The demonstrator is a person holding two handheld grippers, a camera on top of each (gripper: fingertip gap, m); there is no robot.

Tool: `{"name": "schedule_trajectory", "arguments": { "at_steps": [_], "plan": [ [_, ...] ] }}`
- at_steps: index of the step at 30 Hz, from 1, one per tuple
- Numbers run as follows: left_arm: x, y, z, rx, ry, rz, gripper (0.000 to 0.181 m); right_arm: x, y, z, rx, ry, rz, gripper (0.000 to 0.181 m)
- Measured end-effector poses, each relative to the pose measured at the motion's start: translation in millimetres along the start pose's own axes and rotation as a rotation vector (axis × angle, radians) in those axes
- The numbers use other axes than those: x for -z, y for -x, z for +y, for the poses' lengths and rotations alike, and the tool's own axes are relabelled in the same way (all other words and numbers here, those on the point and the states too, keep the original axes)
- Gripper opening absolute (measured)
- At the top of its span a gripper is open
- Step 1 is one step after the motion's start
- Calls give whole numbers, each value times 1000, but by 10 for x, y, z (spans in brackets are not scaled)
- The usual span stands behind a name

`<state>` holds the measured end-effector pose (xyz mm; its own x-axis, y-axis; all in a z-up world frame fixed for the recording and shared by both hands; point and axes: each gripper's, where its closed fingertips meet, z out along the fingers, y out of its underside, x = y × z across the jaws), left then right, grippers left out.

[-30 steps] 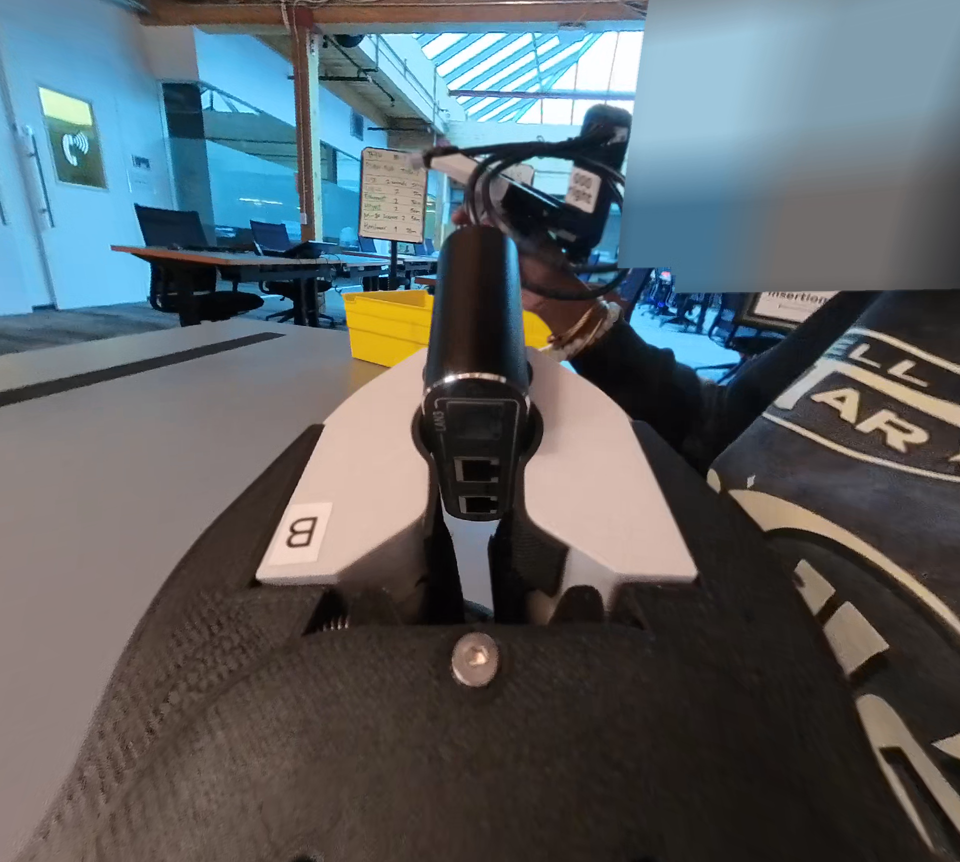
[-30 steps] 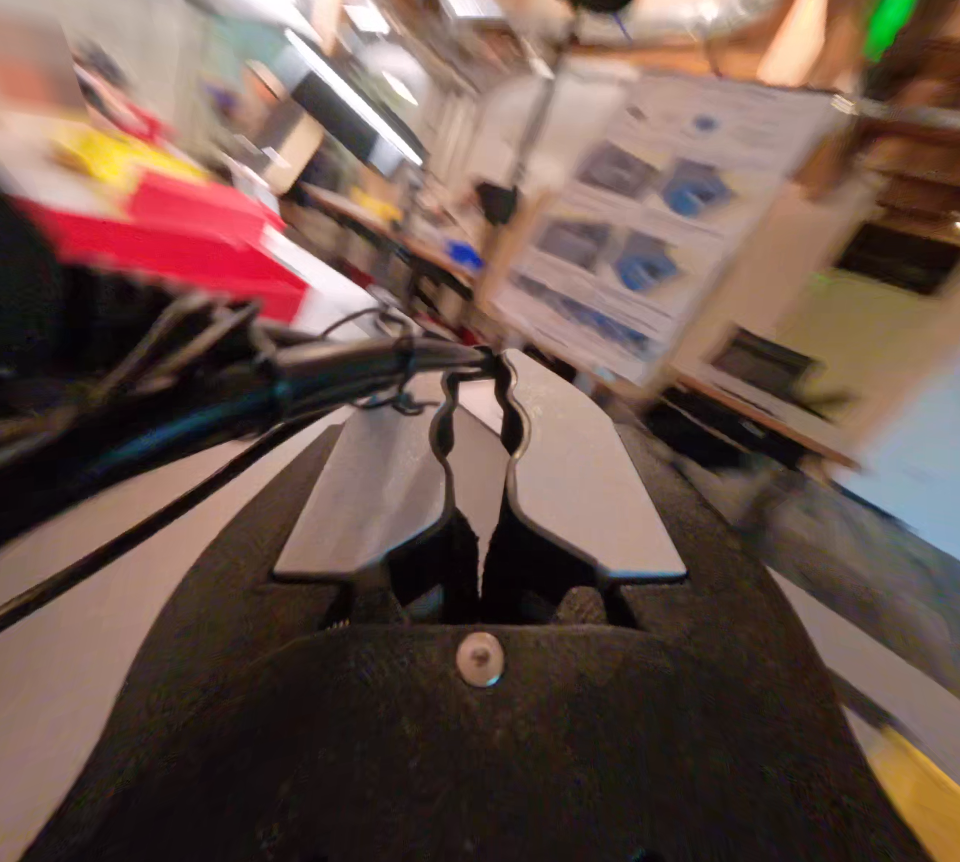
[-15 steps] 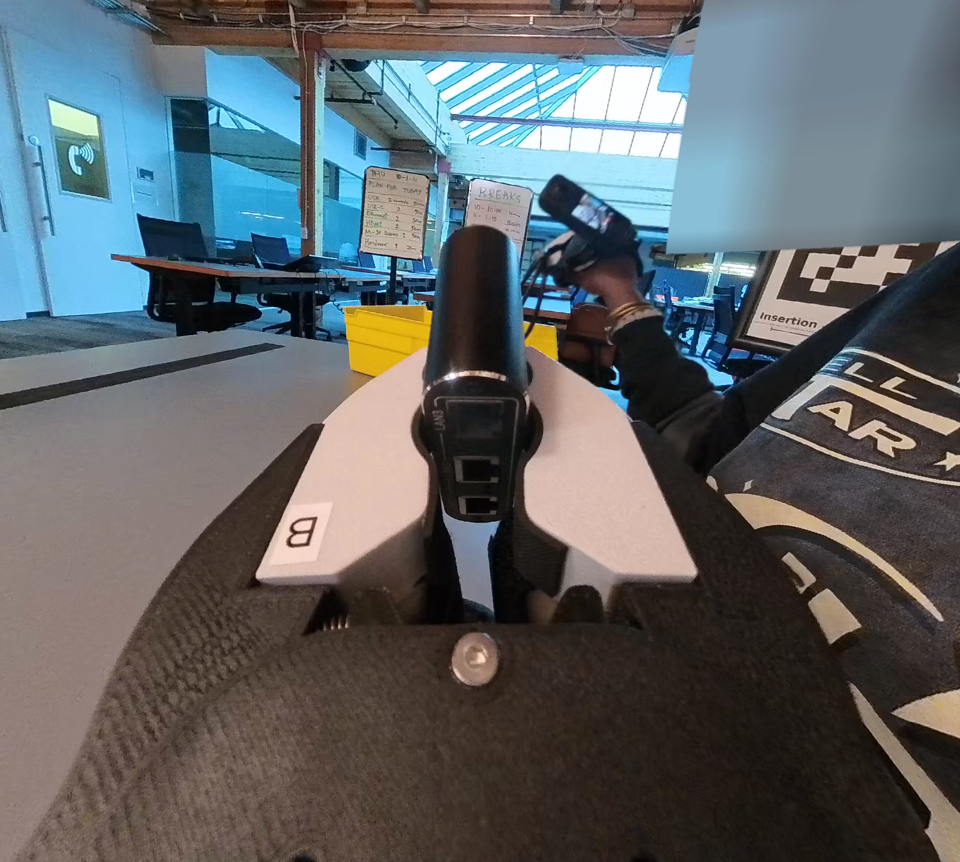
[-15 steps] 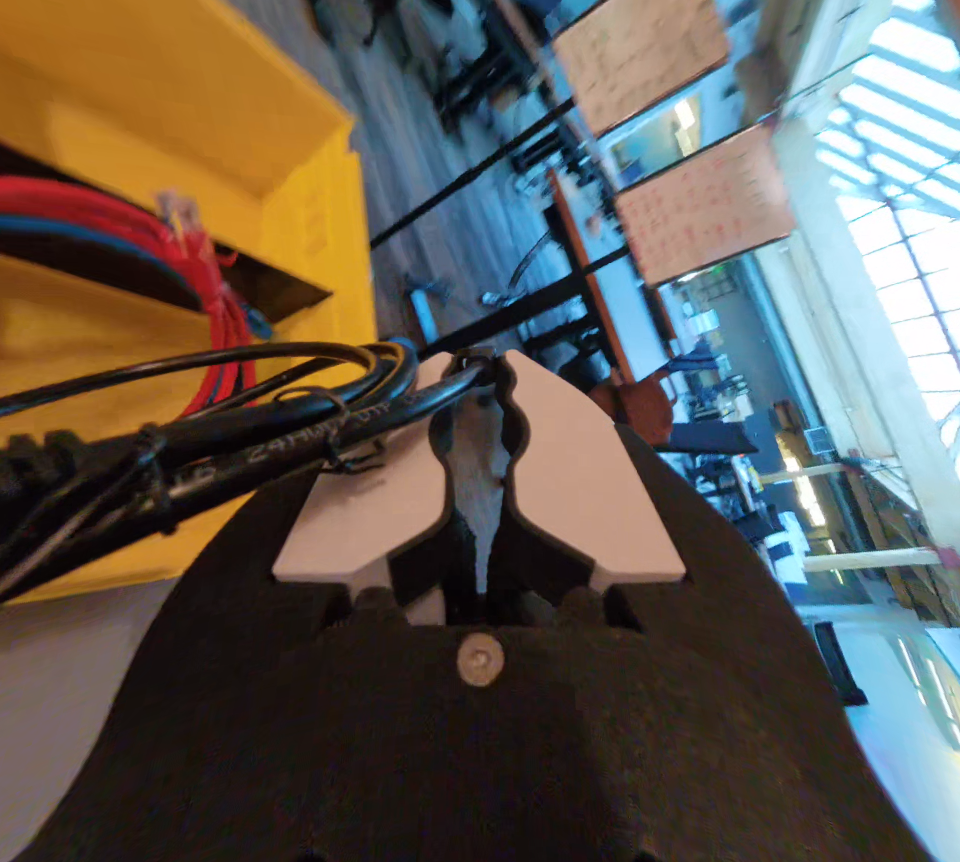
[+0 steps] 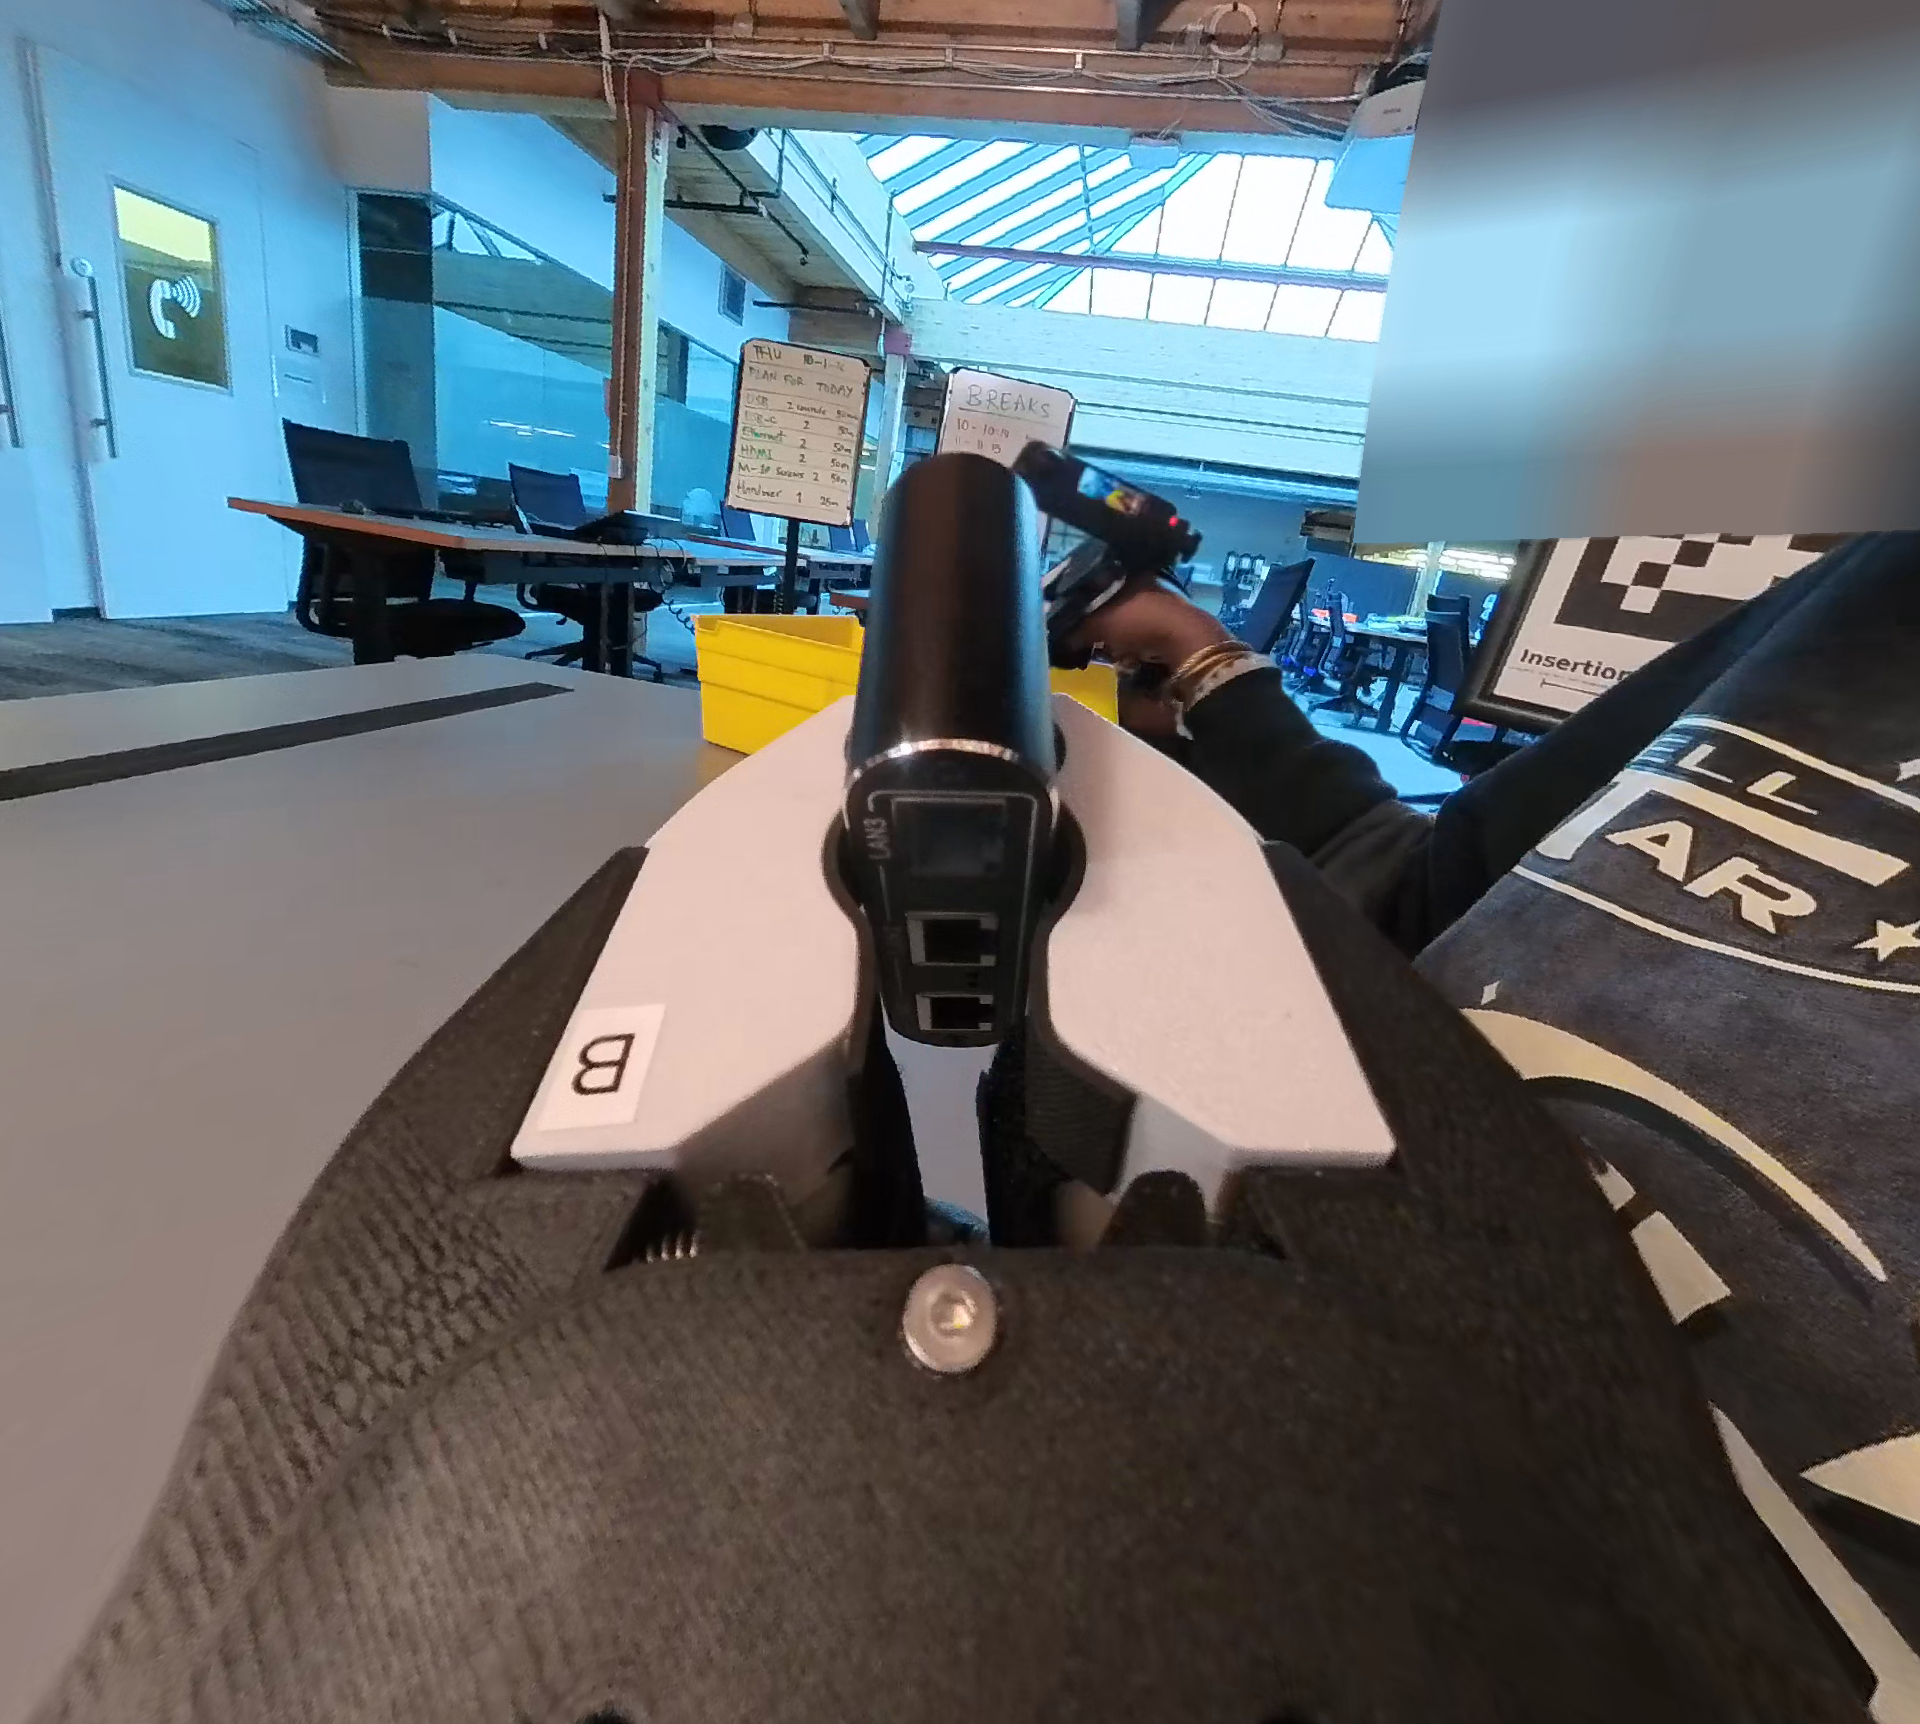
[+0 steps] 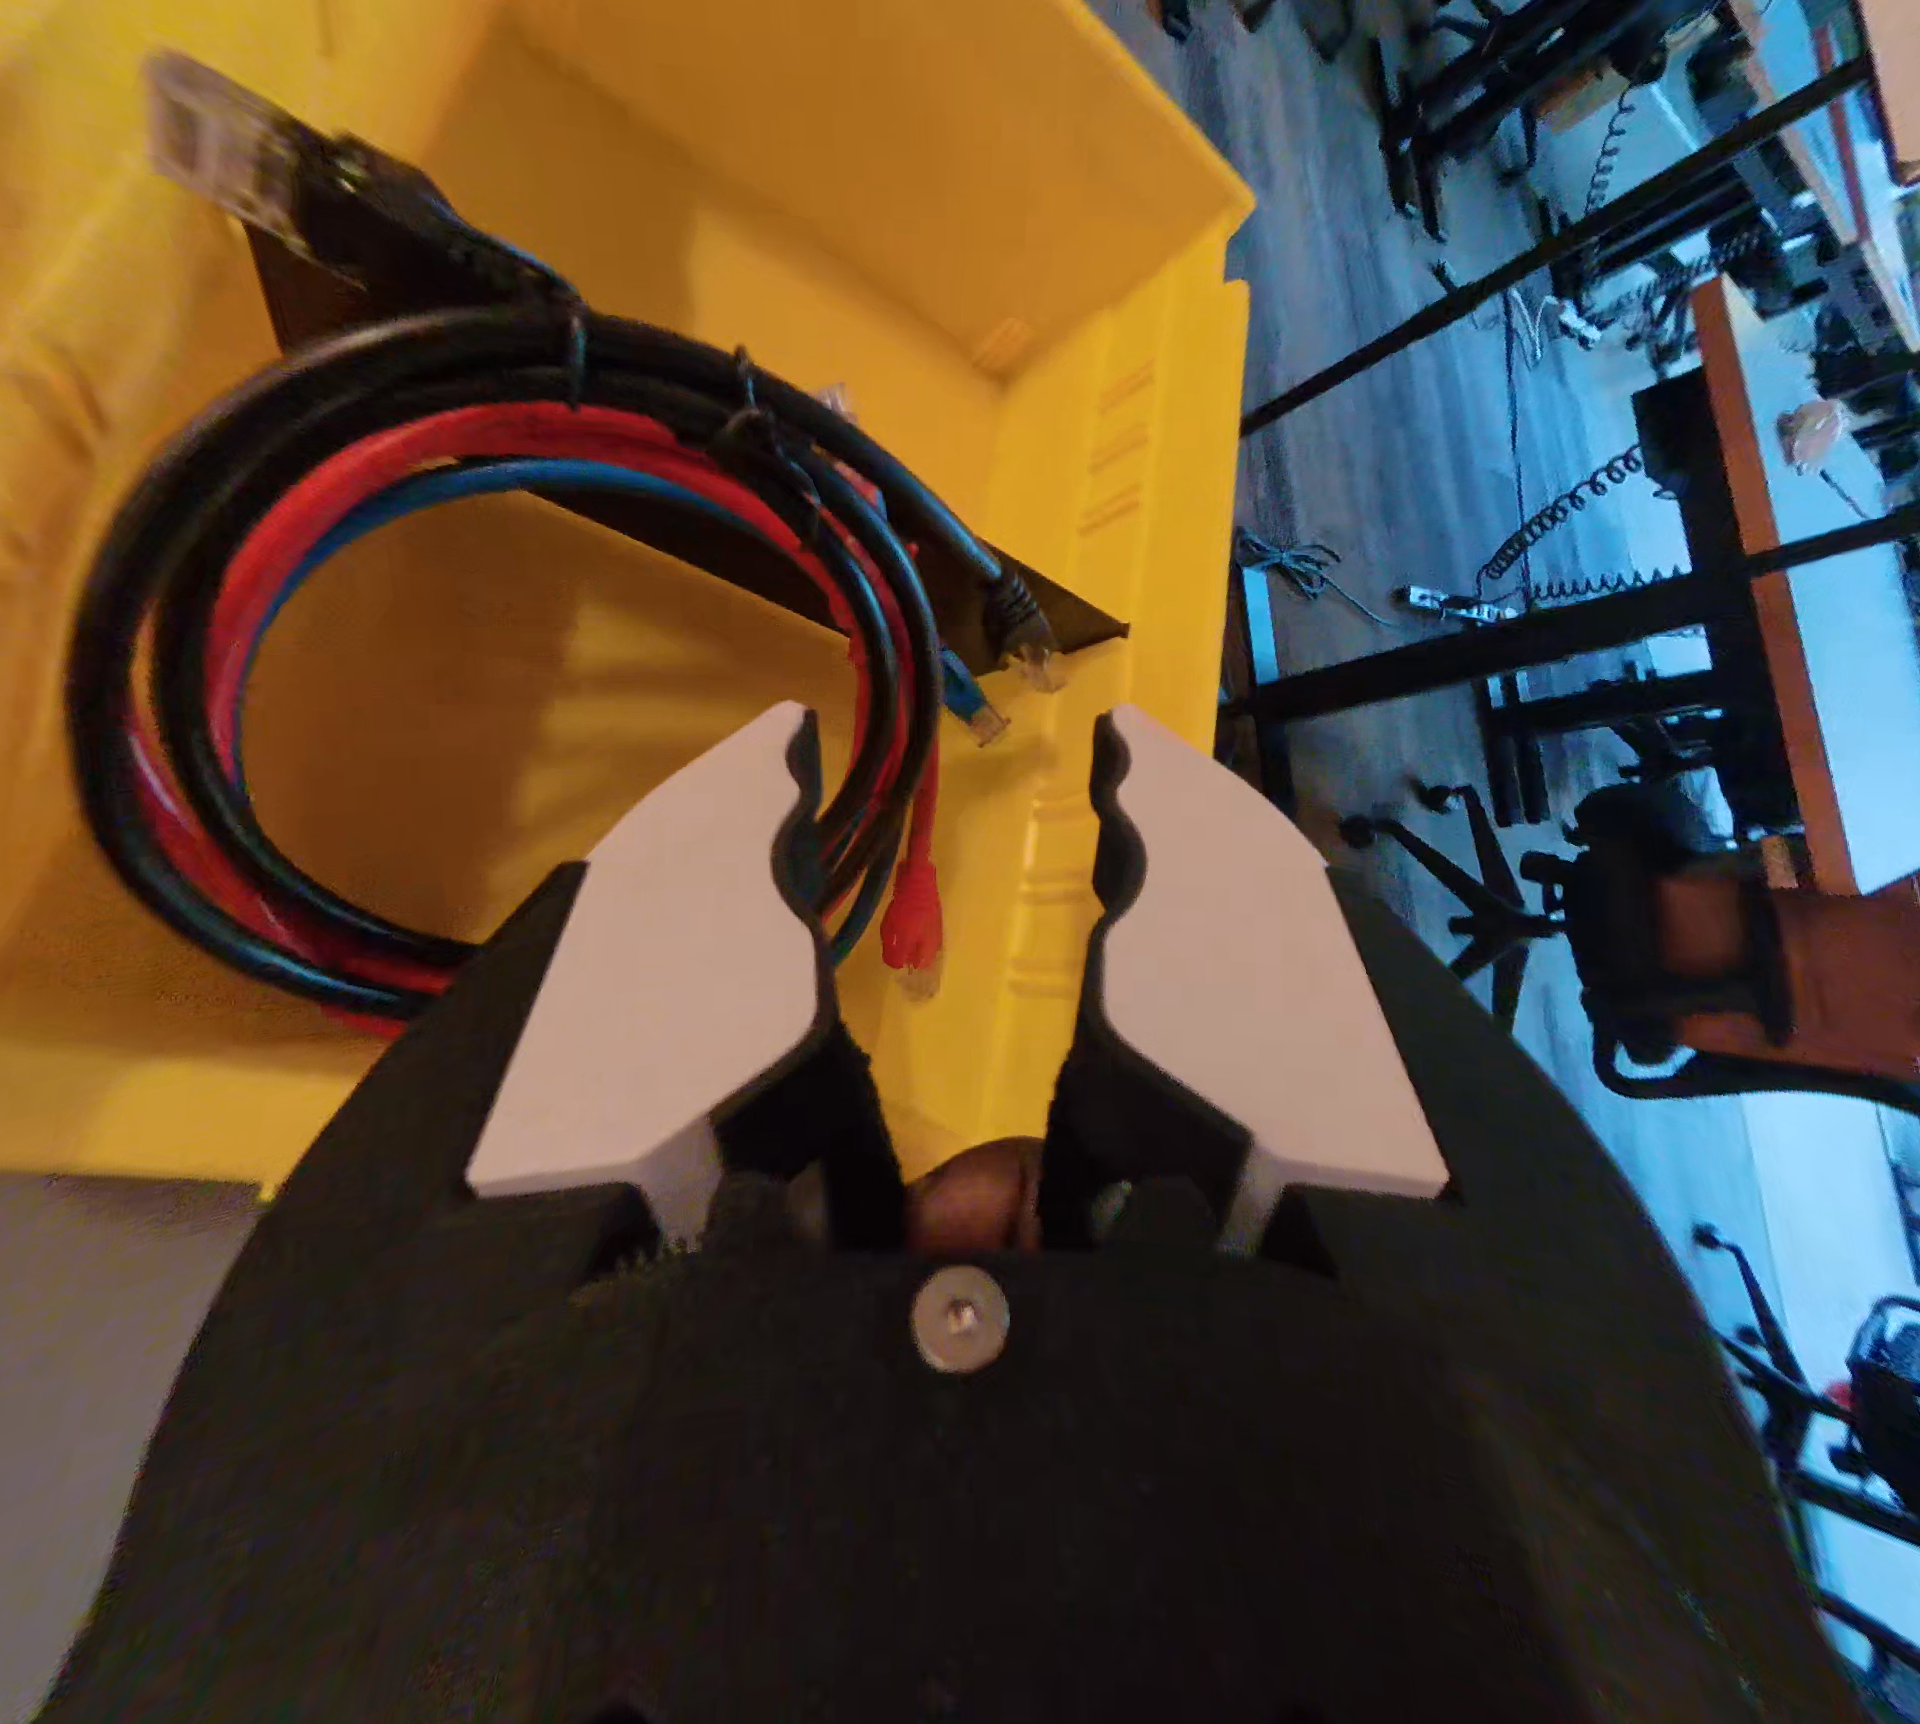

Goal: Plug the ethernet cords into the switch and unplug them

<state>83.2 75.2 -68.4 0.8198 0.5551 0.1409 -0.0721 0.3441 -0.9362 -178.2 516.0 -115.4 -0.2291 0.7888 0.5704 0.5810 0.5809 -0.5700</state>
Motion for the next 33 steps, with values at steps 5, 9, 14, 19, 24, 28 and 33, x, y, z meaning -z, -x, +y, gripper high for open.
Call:
{"name": "schedule_trajectory", "arguments": {
  "at_steps": [5, 9, 14, 19, 24, 28, 33],
  "plan": [
    [6, 10, -15, 9, -10, -2, 26, 205, 240, -321, -93, -229, -211, 42],
    [9, 18, -19, 12, -13, -6, 26, 343, 435, -626, -167, -406, -369, 38],
    [9, 24, -18, 14, -13, -9, 26, 25, 582, -623, -160, -396, -379, 26],
    [27, 99, -32, 75, -24, -30, 26, 53, 568, -739, -218, -446, -388, 36],
    [36, 115, -39, 119, -31, -21, 26, 1166, 774, -1391, -219, -941, -578, 39],
    [16, 52, -9, 86, -8, 4, 26, 2633, 1541, -1684, -126, -1445, -1085, 51],
    [-22, -81, 67, 28, 45, 64, 26, 3457, 2988, -1444, 127, -1323, -1675, 66]
  ]
}}
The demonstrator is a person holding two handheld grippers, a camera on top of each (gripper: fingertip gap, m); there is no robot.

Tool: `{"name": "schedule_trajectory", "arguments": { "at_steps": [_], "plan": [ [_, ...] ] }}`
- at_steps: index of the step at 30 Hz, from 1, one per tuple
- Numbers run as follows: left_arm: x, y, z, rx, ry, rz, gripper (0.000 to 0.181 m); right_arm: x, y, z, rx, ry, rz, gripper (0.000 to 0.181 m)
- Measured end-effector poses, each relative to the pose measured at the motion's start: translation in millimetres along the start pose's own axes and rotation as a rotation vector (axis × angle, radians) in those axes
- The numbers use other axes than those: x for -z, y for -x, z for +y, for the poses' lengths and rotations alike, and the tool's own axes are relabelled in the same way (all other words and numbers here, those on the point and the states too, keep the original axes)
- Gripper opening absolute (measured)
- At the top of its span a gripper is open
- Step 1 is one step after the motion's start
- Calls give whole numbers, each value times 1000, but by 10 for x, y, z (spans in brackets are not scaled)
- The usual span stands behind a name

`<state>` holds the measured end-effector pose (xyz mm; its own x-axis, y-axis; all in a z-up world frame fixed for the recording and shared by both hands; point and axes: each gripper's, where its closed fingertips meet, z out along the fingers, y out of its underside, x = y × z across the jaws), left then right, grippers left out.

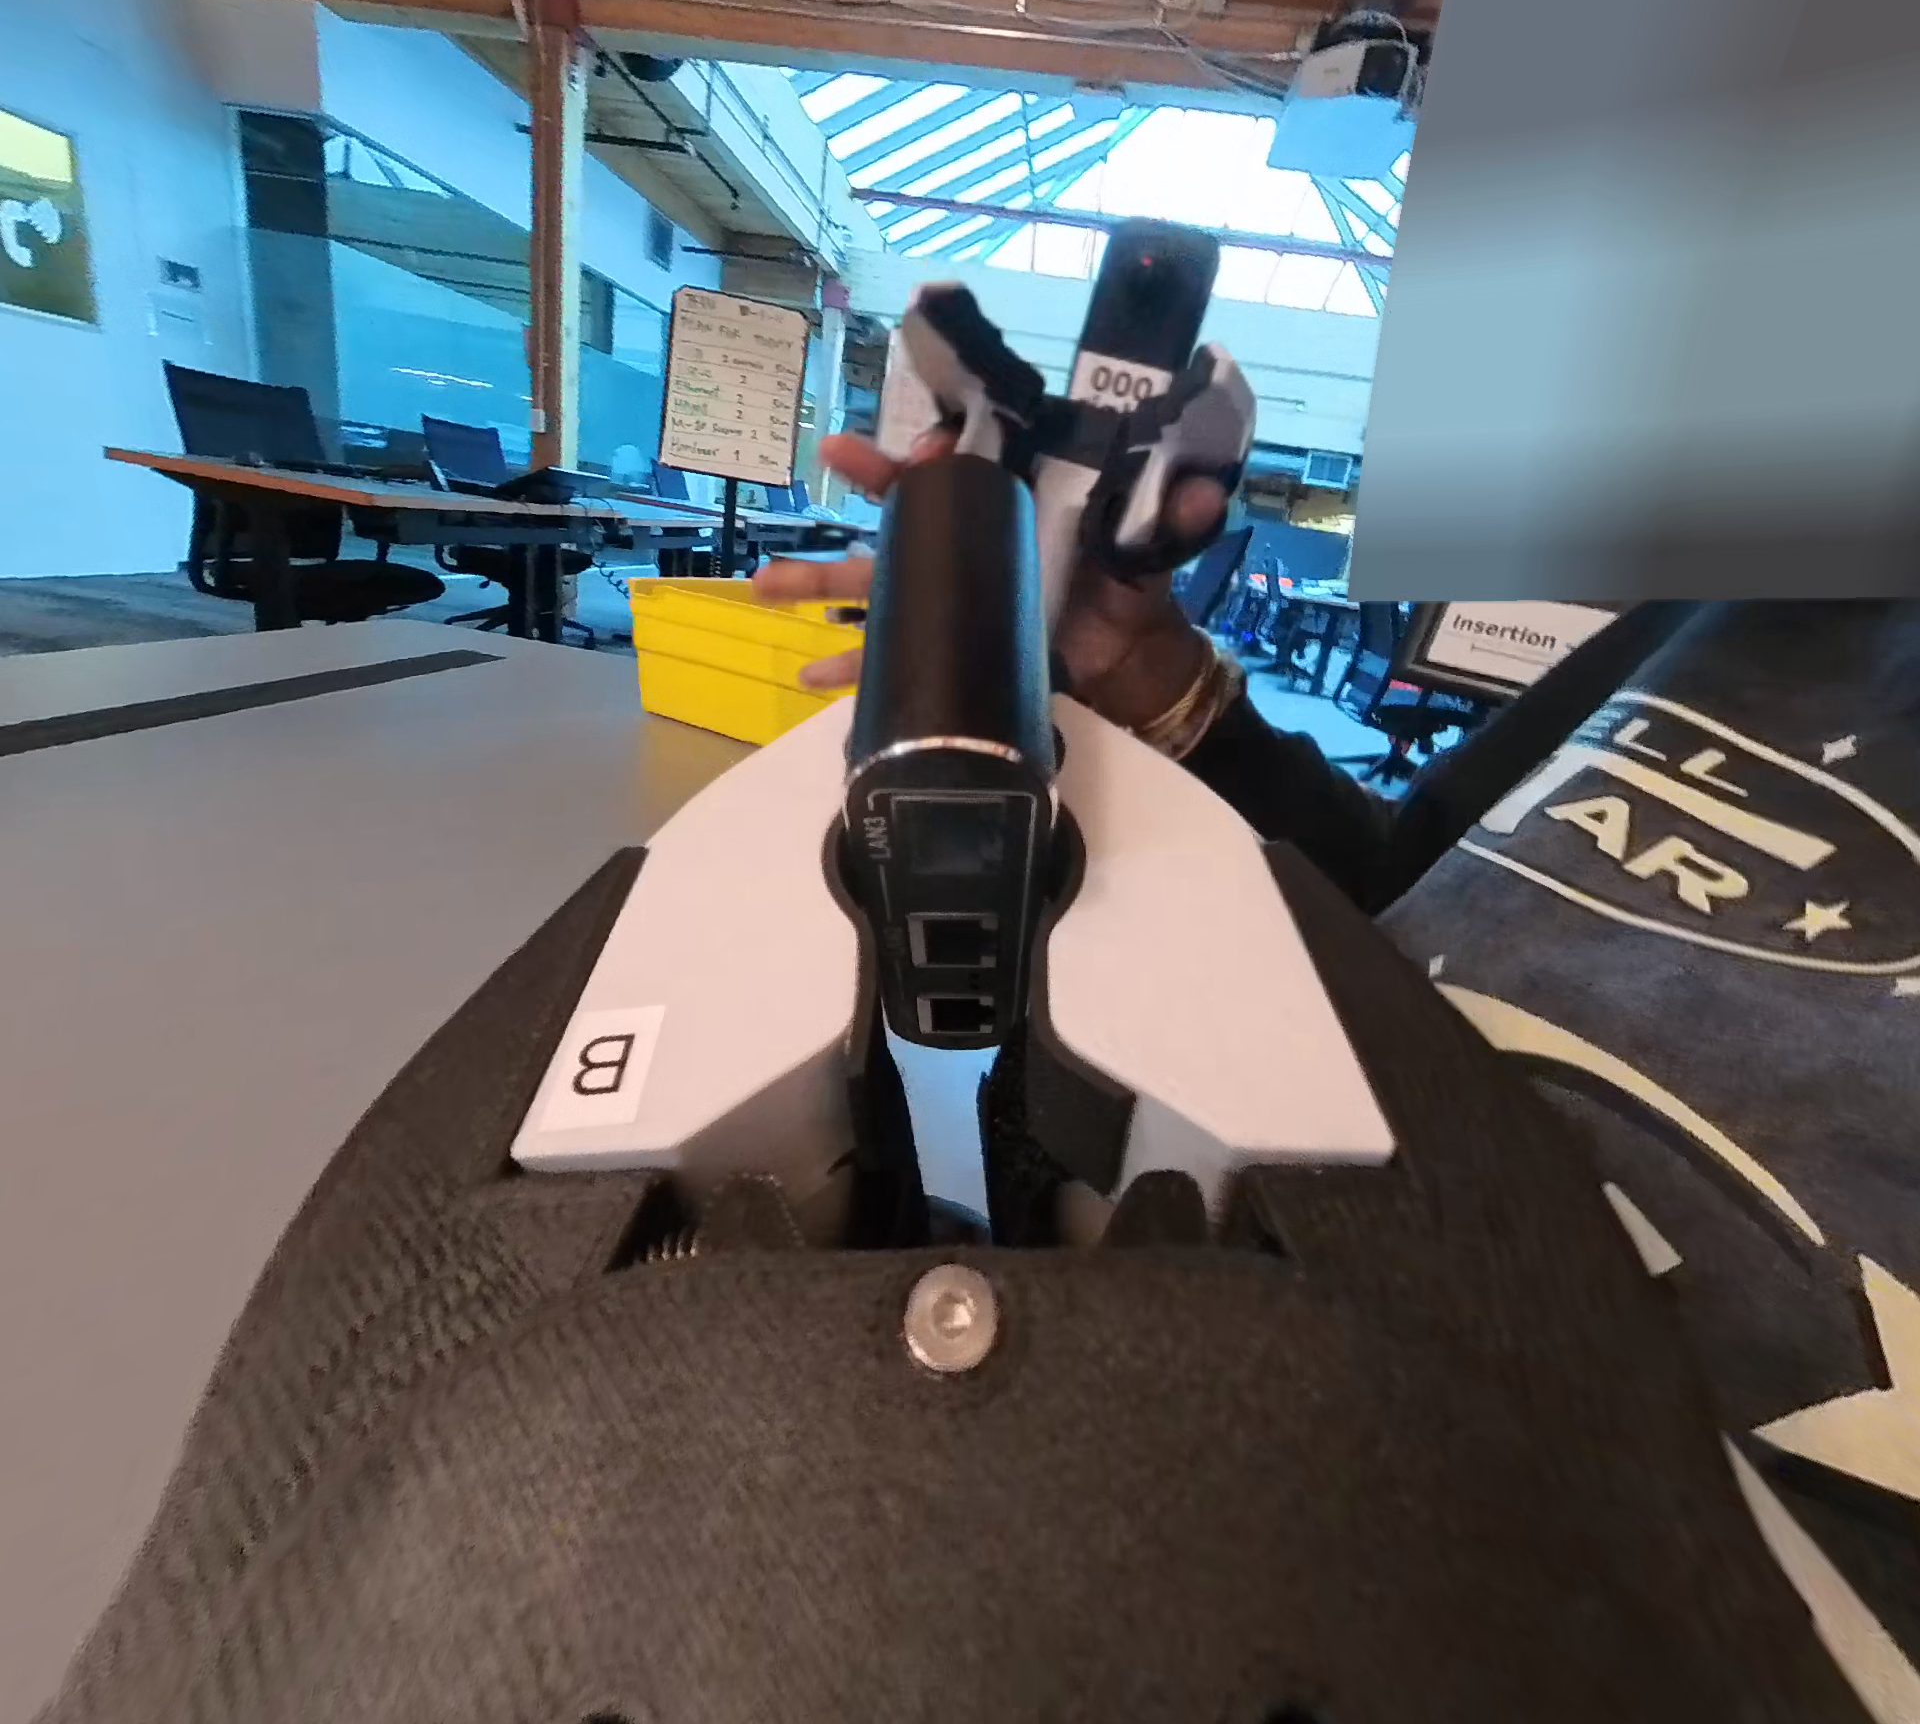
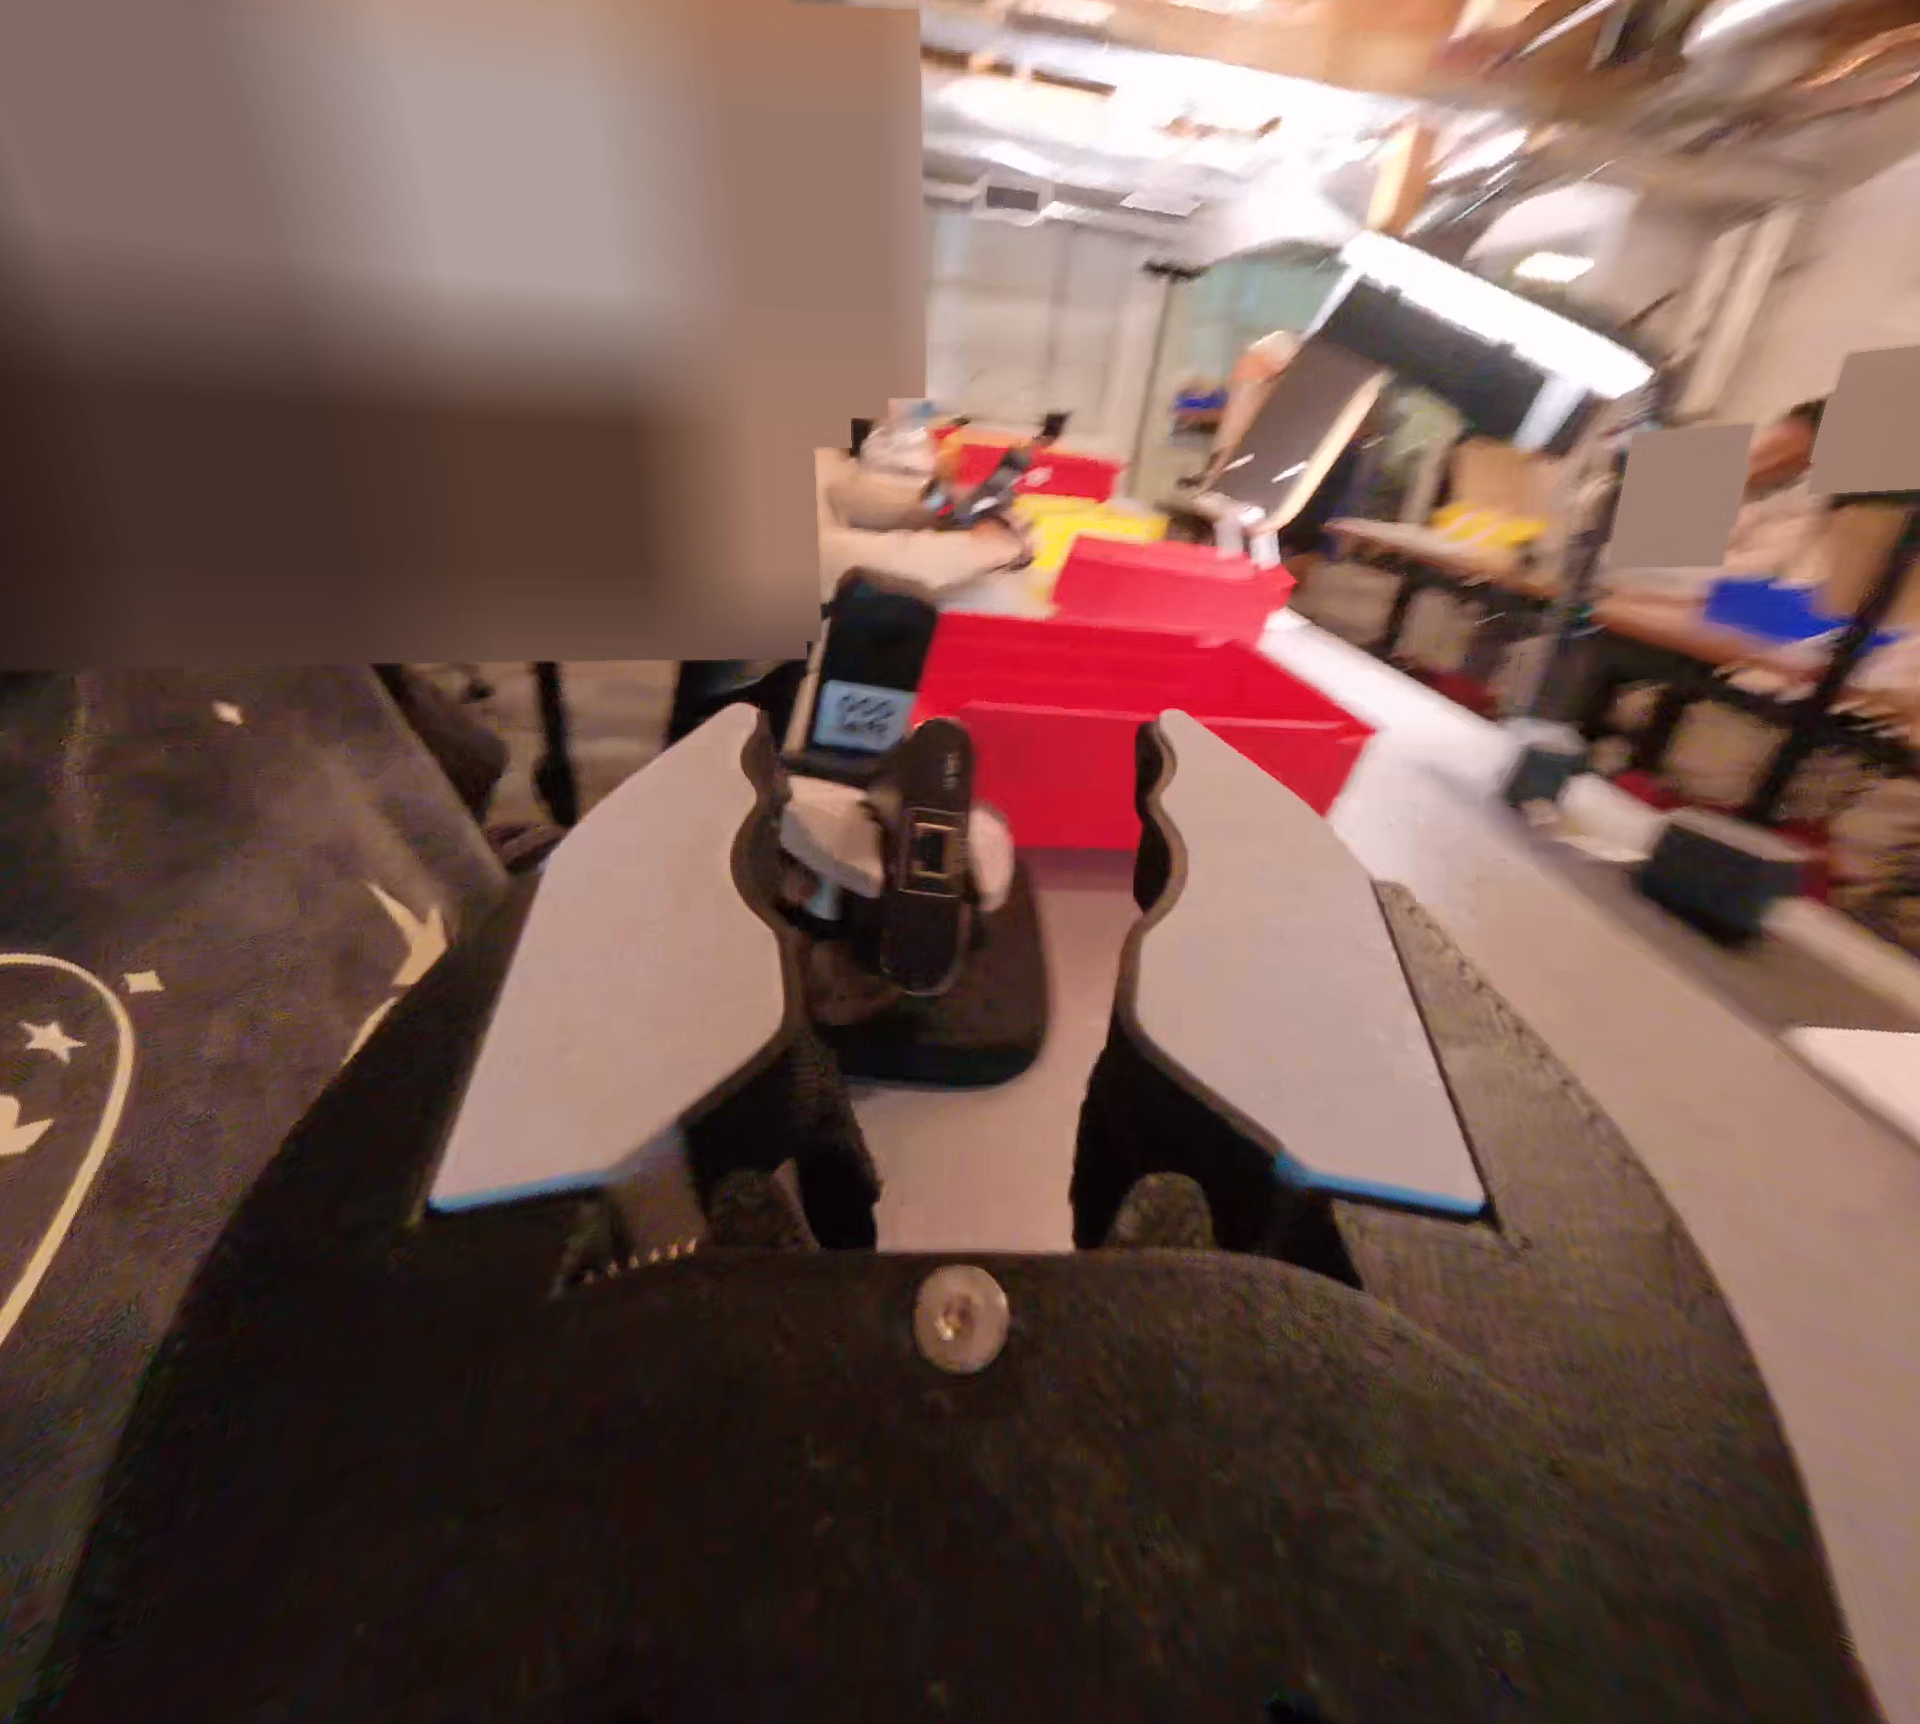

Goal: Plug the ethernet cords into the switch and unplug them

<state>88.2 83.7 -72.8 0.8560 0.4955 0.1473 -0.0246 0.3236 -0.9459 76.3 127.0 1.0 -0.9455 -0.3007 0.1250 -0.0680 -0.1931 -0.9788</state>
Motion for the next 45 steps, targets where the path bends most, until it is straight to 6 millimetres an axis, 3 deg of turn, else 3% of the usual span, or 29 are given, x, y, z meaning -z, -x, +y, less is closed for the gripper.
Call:
{"name": "schedule_trajectory", "arguments": {
  "at_steps": [3, 7, 10, 15, 19, 21, 24, 27, 29, 32, 36, 40, 45],
  "plan": [
    [-26, -90, 55, -29, 35, 45, 26, -401, 194, 362, -109, 81, -106, 53],
    [-50, -162, 115, -46, 72, 83, 26, -545, 254, 703, -82, 226, -113, 43],
    [-64, -181, 151, -55, 94, 93, 26, -581, 260, 718, -45, 206, -91, 23],
    [-76, -176, 132, -65, 74, 79, 28, -546, 250, 700, -28, 220, -91, 22],
    [37, 67, -184, -86, -163, -89, 67, -314, -3, 400, 41, 187, 41, 23],
    [112, 192, -295, -92, -248, -174, 78, -41, -242, 156, 100, 193, 172, 23],
    [138, 319, -303, -72, -258, -240, 92, 625, -727, -299, 195, 224, 470, 22],
    [151, 374, -308, -52, -268, -266, 98, 1565, -1323, -621, 264, 379, 818, 22],
    [163, 388, -325, -42, -283, -269, 98, 2264, -1717, -668, 260, 541, 1022, 23],
    [167, 414, -317, -16, -285, -273, 97, 3199, -2179, -326, 53, 783, 1201, 23],
    [150, 434, -284, -8, -269, -276, 97, 3986, -2440, 443, -270, 1062, 1235, 23],
    [131, 445, -256, -8, -252, -277, 95, 4409, -2459, 1015, -498, 1280, 1201, 23],
    [130, 449, -252, -5, -251, -275, 94, 4547, -2433, 1273, -633, 1396, 1152, 23]
  ]
}}
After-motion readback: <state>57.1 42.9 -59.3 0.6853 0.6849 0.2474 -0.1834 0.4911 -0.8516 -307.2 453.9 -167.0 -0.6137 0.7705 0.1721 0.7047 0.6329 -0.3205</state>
